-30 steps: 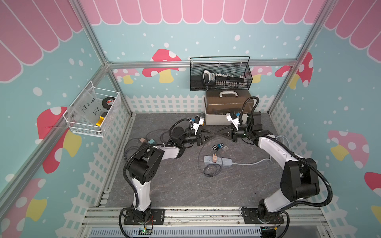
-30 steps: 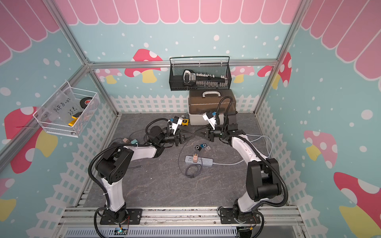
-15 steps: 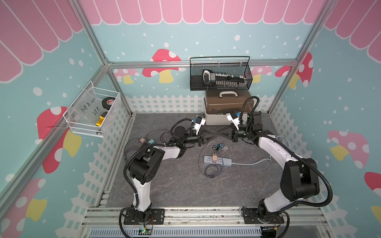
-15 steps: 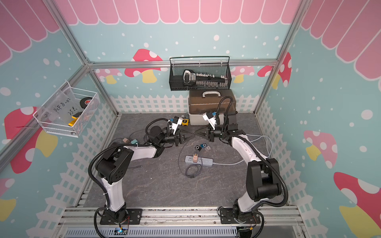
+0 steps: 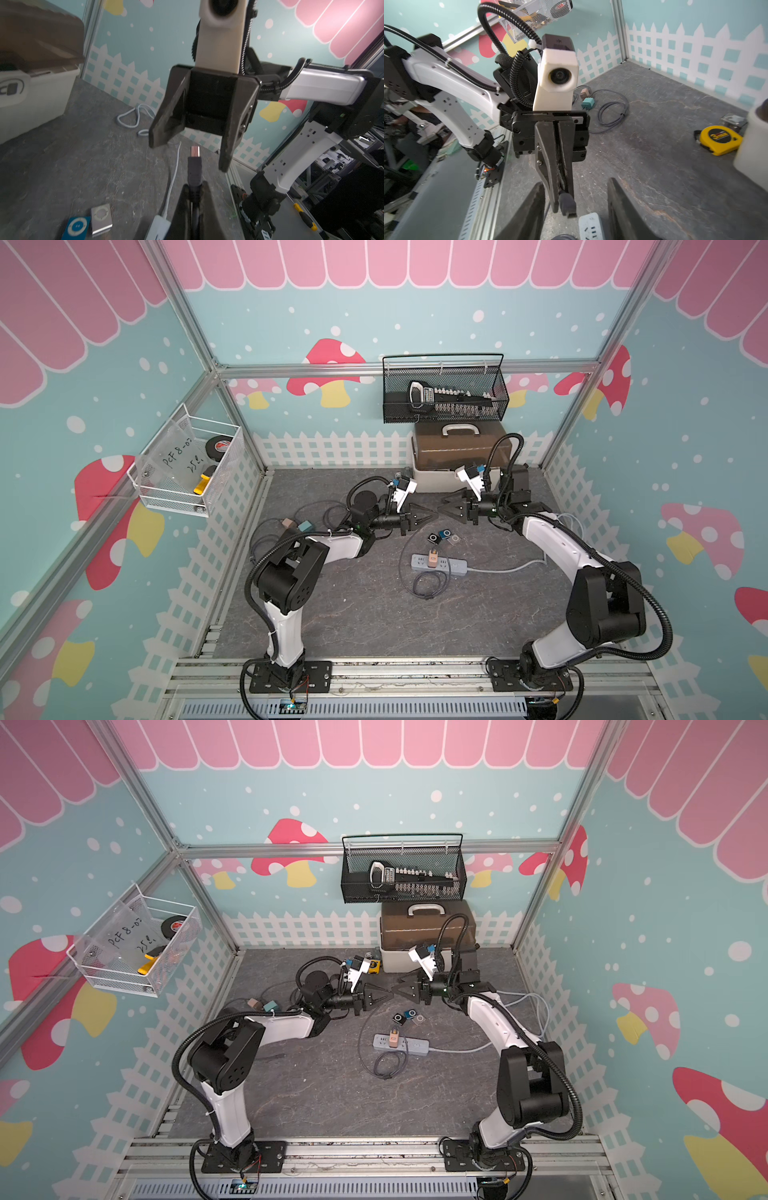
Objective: Charge mp3
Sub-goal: Adjust the charging cable at the center of the board.
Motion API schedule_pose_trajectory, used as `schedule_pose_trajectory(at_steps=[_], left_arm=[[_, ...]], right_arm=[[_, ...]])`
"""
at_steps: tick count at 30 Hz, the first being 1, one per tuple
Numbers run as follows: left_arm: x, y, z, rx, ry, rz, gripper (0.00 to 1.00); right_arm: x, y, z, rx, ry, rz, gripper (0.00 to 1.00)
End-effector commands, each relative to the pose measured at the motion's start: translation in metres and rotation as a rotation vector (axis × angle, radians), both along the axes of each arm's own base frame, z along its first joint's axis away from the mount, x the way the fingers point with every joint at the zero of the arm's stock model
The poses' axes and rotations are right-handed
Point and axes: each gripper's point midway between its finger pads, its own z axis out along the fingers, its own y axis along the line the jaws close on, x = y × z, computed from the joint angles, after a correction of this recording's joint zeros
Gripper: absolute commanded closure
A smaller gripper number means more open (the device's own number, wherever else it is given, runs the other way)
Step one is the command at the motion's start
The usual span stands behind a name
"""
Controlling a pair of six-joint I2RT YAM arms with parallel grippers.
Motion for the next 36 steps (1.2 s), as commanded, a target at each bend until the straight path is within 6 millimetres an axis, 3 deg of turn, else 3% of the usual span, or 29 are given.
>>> schedule_pose_trajectory(at_steps=[1,4,7,10,14,17,29,32,36], left_arm=[[0.002,0.014,-0.001,0.143,-0.072,0.066,1.00],[0.001,0.027,-0.012,0.296,-0.098,0.101,1.00],[0.000,0.039,-0.017,0.427,-0.124,0.120,1.00],[-0.002,0.051,-0.017,0.508,-0.155,0.142,1.00],[-0.007,0.067,-0.016,0.599,-0.186,0.167,1.00],[-0.011,0.075,-0.018,0.657,-0.208,0.167,1.00],[-0.015,0.087,-0.021,0.765,-0.305,0.146,1.00],[-0.018,0.082,-0.025,0.768,-0.316,0.114,1.00],[-0.022,0.073,-0.031,0.779,-0.336,0.069,1.00]], right_arm=[[0.008,-0.019,0.013,-0.051,-0.113,-0.107,0.49],[0.016,-0.037,0.013,-0.067,-0.110,-0.179,0.47],[0.028,-0.064,-0.001,-0.129,-0.087,-0.316,0.44],[0.030,-0.093,-0.043,-0.334,-0.085,-0.415,0.44],[0.015,-0.118,-0.100,-0.638,-0.162,-0.349,0.44],[0.013,-0.126,-0.123,-0.754,-0.212,-0.281,0.44],[0.012,-0.118,-0.184,-0.927,-0.317,0.131,0.45],[0.017,-0.100,-0.175,-0.859,-0.350,0.153,0.46],[0.009,-0.068,-0.144,-0.752,-0.496,0.177,0.47]])
